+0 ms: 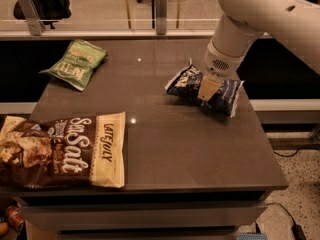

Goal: Move blue chip bag near green jalapeno chip bag

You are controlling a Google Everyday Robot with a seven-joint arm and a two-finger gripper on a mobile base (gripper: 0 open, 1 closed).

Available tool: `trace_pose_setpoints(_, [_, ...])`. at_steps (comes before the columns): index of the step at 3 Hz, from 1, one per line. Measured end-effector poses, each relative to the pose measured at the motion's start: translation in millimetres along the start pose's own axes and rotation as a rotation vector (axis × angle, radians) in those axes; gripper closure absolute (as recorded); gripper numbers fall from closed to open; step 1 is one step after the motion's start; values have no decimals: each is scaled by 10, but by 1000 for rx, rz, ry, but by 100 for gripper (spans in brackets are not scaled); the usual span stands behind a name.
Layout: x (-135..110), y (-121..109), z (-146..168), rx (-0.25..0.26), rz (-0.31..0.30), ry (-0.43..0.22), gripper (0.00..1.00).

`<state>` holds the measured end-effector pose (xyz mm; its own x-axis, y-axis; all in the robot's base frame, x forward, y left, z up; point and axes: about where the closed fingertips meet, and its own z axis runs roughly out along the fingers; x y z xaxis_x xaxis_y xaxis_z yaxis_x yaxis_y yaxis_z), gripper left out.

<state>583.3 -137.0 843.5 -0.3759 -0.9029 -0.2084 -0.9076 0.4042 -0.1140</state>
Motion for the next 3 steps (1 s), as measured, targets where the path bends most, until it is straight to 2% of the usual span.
trace_pose_setpoints(1, [-11,-7,-52,0,0,0,100])
trace_pose_setpoints(2, [-13,-9,-66,1,0,0,100])
trace_pose_setpoints(3, [-80,-112,-277,34,-65,-15,100])
